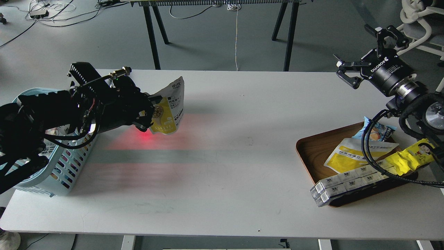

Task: Scan snack and place in basket
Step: 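Hold the yellow packet in front of the scanner with the left gripper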

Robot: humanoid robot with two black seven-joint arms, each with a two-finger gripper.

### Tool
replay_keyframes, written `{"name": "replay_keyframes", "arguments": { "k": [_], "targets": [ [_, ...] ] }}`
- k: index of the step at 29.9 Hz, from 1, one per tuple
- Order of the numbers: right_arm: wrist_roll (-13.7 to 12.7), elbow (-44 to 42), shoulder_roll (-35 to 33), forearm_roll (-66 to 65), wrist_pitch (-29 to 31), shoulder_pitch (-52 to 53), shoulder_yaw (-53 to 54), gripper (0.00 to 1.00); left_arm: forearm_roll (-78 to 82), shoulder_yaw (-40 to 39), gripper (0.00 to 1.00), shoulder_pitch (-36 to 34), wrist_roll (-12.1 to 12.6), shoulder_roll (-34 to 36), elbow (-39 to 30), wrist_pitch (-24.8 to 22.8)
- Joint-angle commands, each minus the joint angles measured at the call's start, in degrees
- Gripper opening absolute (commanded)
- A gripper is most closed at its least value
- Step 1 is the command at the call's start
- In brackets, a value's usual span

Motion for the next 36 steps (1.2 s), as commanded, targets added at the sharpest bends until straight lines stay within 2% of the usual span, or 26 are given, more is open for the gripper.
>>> {"name": "replay_keyframes", "arguments": {
  "k": [1, 7, 14, 23, 29, 33, 36],
  "targets": [
    [0.0, 0.0, 0.01, 0.0, 0.0, 0.07, 0.01, 0.97, 0.0, 0.01, 0.0, 0.0, 0.0, 0.1, 0.01, 0.24],
    [0.0, 0.08, 0.0, -0.09, 0.0, 0.07, 0.01, 0.97, 0.0, 0.27, 0.0, 0.09, 0.09, 0.01, -0.08, -0.28],
    [0.0, 0.0, 0.0, -0.79, 0.0, 0.07, 0.01, 0.97, 0.0, 0.62, 0.0, 0.62, 0.0, 1.94, -0.08, -3.41],
    [0.0, -0.09, 0.18, -0.88, 0.0, -0.02, 0.01, 0.97, 0.0, 0.62, 0.0, 0.35, -0.18, 1.5, -0.08, -3.41],
    [0.0, -0.09, 0.18, -0.88, 0.0, 0.07, 0.01, 0.97, 0.0, 0.71, 0.0, -2.72, -0.44, 1.68, -0.08, -3.41],
    [0.0, -0.18, 0.01, -0.97, 0.0, 0.51, 0.01, 0.97, 0.0, 0.71, 0.0, -4.21, -2.63, 1.94, -0.08, -3.41],
    [0.0, -0.18, -0.17, -0.88, 0.0, 0.78, 0.01, 0.97, 0.0, 0.71, 0.0, -5.27, -3.34, 1.77, -0.08, -3.41]
  ]
}}
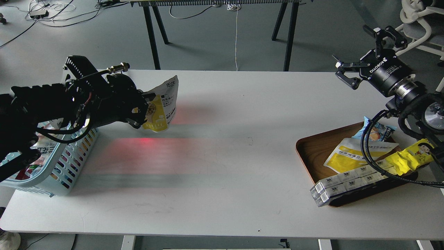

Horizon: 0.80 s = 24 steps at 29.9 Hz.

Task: Scan snack and place in basket
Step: 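Hold the yellow packet in front of the scanner with the left gripper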

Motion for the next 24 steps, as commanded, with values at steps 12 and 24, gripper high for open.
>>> {"name": "replay_keyframes", "arguments": {
  "k": [12, 24],
  "targets": [
    [0.0, -0.04, -0.18, -0.01, 0.0, 0.35, 0.0, 0.97, 0.0, 0.09, 0.0, -6.89, -1.72, -6.91, 0.0, 0.0],
    [0.0, -0.04, -0.36, -0.01, 0.0, 0.35, 0.0, 0.97, 0.0, 3.51, 0.0, -8.39, -1.11, -9.29, 0.0, 0.0]
  ]
}}
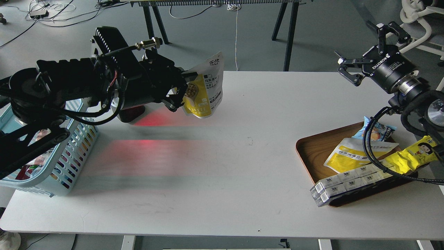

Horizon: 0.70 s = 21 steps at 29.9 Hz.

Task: Scan snack and place in basket
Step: 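Hold the yellow packet in front of the scanner with the left gripper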

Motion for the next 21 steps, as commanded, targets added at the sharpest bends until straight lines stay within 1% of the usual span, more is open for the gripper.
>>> {"name": "replay_keyframes", "arguments": {
  "k": [1, 10, 21],
  "targets": [
    [0.0, 0.0, 0.0, 0.0, 0.0, 0.0, 0.0, 0.97, 0.0, 3.04, 0.0, -0.07, 0.28, 0.57, 0.01, 0.0],
    [0.0, 0.0, 0.17, 0.0, 0.0, 0.0, 0.0, 0.97, 0.0, 6.47, 0.0, 0.64, 0.63, 4.09, 0.01, 0.0],
    [0.0, 0.0, 0.26, 0.0, 0.0, 0.0, 0.0, 0.97, 0.0, 6.91, 0.0, 1.6, 0.63, 6.37, 0.01, 0.0]
  ]
}}
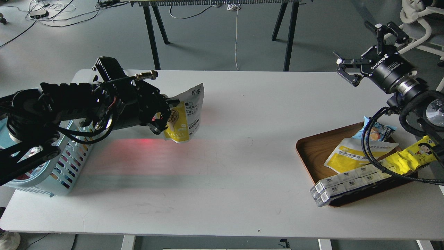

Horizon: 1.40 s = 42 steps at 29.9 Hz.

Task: Scan snack and place in basket
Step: 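Hold the yellow packet in front of the scanner with the left gripper, then lift the packet over the blue basket and release it inside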

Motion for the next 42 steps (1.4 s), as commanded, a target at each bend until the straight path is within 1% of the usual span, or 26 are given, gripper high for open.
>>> {"name": "replay_keyframes", "arguments": {
  "k": [1, 10, 13, 16, 19, 20, 24, 27, 30, 32, 35, 37, 38, 42],
  "targets": [
    [0.0, -0.01, -0.08, 0.0, 0.0, 0.0, 0.0, 0.97, 0.0, 0.0, 0.0, 0.25, -0.01, 1.07, 0.0, 0.0],
    [0.0, -0.01, 0.18, 0.0, 0.0, 0.0, 0.0, 0.97, 0.0, -0.44, 0.0, 0.16, -0.01, 2.83, 0.0, 0.0],
    [0.0, -0.01, 0.18, 0.0, 0.0, 0.0, 0.0, 0.97, 0.0, -1.23, 0.0, -0.71, -0.53, 4.05, 0.0, 0.0],
    [0.0, -0.01, 0.18, 0.0, 0.0, 0.0, 0.0, 0.97, 0.0, -3.42, 0.0, -1.85, -1.24, 6.95, 0.0, 0.0],
    [0.0, -0.01, 0.18, 0.0, 0.0, 0.08, 0.0, 0.97, 0.0, -5.79, 0.0, -3.09, -4.04, 10.46, 0.0, 0.0],
    [0.0, -0.01, 0.18, 0.0, 0.0, 0.08, 0.0, 0.97, 0.0, -7.1, 0.0, -3.26, -4.49, 11.69, 0.0, 0.0],
    [0.0, -0.01, 0.27, 0.0, 0.0, 0.08, 0.09, 0.97, 0.0, -12.64, 0.0, -3.18, -4.84, 17.14, 0.0, 0.0],
    [0.0, 0.08, 0.27, 0.0, 0.0, 0.17, 0.0, 0.97, -1.41, -14.06, 0.0, -3.18, -5.02, 22.23, 0.0, 0.0],
    [0.0, 0.08, 0.27, 0.0, 0.0, 0.61, 0.0, 0.97, -3.88, -13.27, 0.0, -3.0, -5.45, 27.86, 0.17, 0.0],
    [0.0, 0.08, 0.27, 0.0, 0.0, 0.7, 0.0, 0.97, -4.67, -11.96, 0.0, -2.74, -6.33, 31.11, 0.53, 0.0],
    [0.0, 0.08, 0.27, 0.0, 0.0, 1.05, 0.0, 0.97, -6.95, -8.01, 0.0, -2.74, -6.6, 36.12, 2.19, 0.0],
    [0.0, 0.08, 0.27, 0.0, 0.0, 1.05, 0.0, 0.97, -8.8, -4.06, 0.0, -2.74, -6.6, 39.29, 3.07, 0.0],
    [0.0, 0.08, 0.27, 0.0, 0.0, 1.14, 0.0, 0.97, -9.67, -2.04, 0.0, -2.74, -6.69, 40.87, 3.42, 0.84],
    [-0.09, 0.08, 0.36, 0.0, 0.0, 1.31, -0.09, 0.97, -10.65, 6.22, 0.0, -2.74, -6.78, 45.71, 5.18, 8.65]
  ]
}}
